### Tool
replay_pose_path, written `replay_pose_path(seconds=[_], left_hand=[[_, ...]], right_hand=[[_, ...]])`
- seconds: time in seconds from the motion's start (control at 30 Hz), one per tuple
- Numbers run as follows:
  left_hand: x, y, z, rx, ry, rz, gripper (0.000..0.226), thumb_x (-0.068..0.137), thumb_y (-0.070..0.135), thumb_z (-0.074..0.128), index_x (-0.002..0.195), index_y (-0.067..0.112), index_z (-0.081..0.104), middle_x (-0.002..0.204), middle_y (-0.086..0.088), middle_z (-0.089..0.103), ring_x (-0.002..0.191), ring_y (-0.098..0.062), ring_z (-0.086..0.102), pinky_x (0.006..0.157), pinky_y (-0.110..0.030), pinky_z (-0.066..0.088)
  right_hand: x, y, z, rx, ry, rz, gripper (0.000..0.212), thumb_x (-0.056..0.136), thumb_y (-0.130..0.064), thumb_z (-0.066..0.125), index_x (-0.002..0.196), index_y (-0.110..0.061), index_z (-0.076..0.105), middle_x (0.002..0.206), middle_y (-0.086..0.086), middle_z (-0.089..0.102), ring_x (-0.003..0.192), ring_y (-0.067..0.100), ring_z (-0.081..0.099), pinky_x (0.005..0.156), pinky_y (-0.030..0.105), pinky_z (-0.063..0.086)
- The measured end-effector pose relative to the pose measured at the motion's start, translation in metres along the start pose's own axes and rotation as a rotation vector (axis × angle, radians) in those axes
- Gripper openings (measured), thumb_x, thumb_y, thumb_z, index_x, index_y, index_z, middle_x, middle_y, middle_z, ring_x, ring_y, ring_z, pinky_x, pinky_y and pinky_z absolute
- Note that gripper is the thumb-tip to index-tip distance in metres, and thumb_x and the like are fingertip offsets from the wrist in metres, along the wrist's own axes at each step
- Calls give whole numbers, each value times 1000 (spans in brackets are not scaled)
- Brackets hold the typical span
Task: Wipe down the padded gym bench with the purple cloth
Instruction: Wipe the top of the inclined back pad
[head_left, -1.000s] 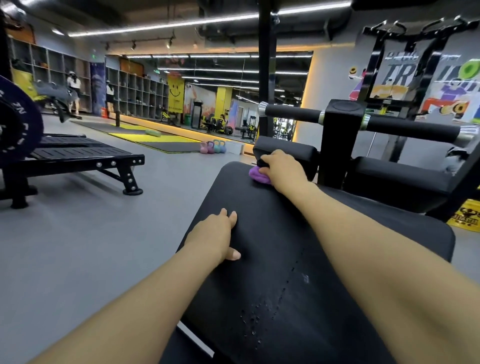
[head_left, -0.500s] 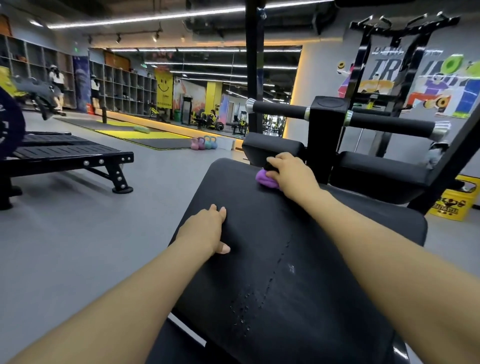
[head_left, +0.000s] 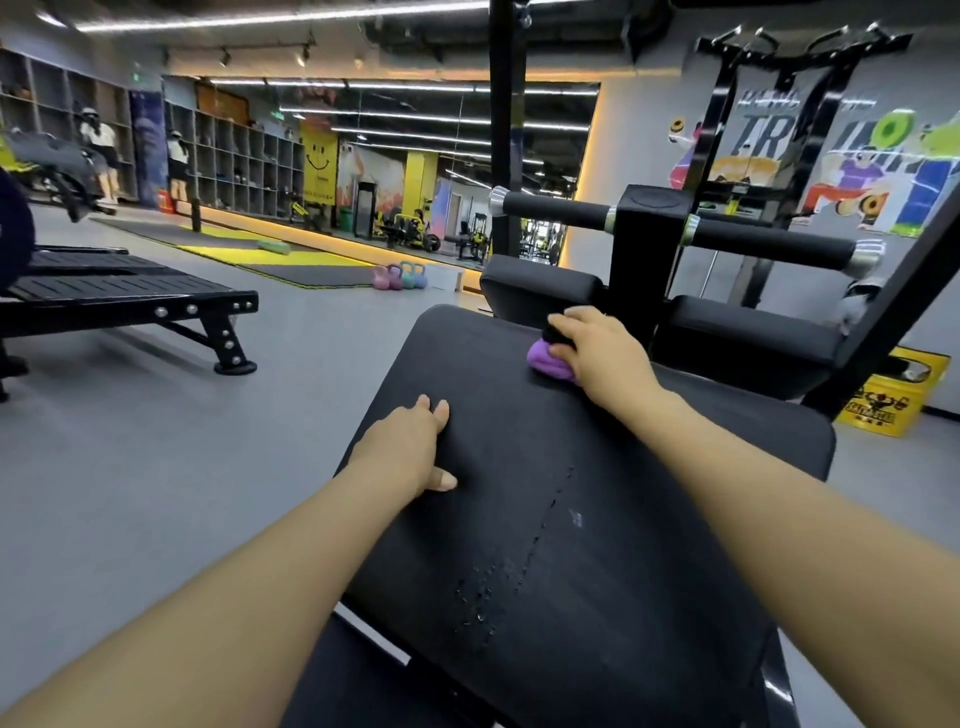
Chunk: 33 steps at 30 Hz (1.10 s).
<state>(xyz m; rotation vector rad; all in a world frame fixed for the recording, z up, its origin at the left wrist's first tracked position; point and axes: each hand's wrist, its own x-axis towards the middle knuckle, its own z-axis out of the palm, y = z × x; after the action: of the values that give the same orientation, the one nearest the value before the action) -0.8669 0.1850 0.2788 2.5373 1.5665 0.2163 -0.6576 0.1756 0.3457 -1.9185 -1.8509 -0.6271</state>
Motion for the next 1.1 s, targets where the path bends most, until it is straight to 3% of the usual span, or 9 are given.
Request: replay_pose_path(seconds=[0.13, 0.33, 0.57, 0.7, 0.8, 0.97, 1.1], left_hand=[[-2, 1, 0, 12, -5, 1, 88, 88, 36, 62, 151, 23, 2, 159, 2, -1, 141, -25, 25, 107, -40, 36], [-5, 2, -2, 24, 0, 18, 87, 89, 36, 60, 152, 21, 2, 159, 0, 0, 141, -25, 24, 107, -38, 36], [-1, 0, 1, 8, 10, 33, 88, 88, 37, 61, 152, 22, 3, 159, 0, -1, 141, -25, 23, 108, -38, 34], [0, -2, 3, -21, 8, 33, 89, 87, 35, 64, 151, 23, 4, 159, 2, 0, 142, -24, 22, 109, -38, 34], [-1, -3, 2, -22, 12, 34, 89, 86, 36, 64, 151, 24, 4, 159, 3, -1, 141, -24, 23, 109, -38, 35], [0, -5, 3, -49, 13, 28, 89, 86, 35, 65, 151, 25, 4, 159, 4, -1, 141, -25, 25, 108, -39, 35], [1, -3, 2, -31, 22, 34, 88, 87, 36, 63, 151, 24, 4, 159, 3, 0, 141, -25, 24, 108, -37, 35]], right_hand=[[22, -11, 7, 37, -6, 77, 37, 97, -25, 46, 132, -15, 50, 138, 7, 44, 120, 29, 44, 91, 36, 39], [-80, 1, 3, 103, 4, -120, 46, 94, -23, 54, 139, -23, 44, 147, -4, 37, 131, 20, 34, 104, 28, 29], [12, -19, 16, 11, 16, -37, 37, 96, -23, 48, 130, -10, 52, 134, 10, 47, 120, 32, 45, 91, 36, 39], [66, -38, 24, 26, -85, 83, 32, 99, -28, 42, 118, -7, 57, 122, 16, 54, 110, 34, 52, 81, 34, 39], [49, -23, 12, 35, -86, 80, 33, 98, -28, 42, 121, -9, 56, 121, 17, 54, 110, 34, 52, 79, 34, 38], [-3, 30, -18, -28, -11, 174, 28, 98, -29, 42, 109, -8, 58, 107, 15, 54, 100, 35, 54, 70, 32, 33], [-3, 6, -4, -90, 39, 140, 33, 97, -28, 44, 120, -7, 53, 122, 16, 50, 110, 36, 49, 80, 37, 38]])
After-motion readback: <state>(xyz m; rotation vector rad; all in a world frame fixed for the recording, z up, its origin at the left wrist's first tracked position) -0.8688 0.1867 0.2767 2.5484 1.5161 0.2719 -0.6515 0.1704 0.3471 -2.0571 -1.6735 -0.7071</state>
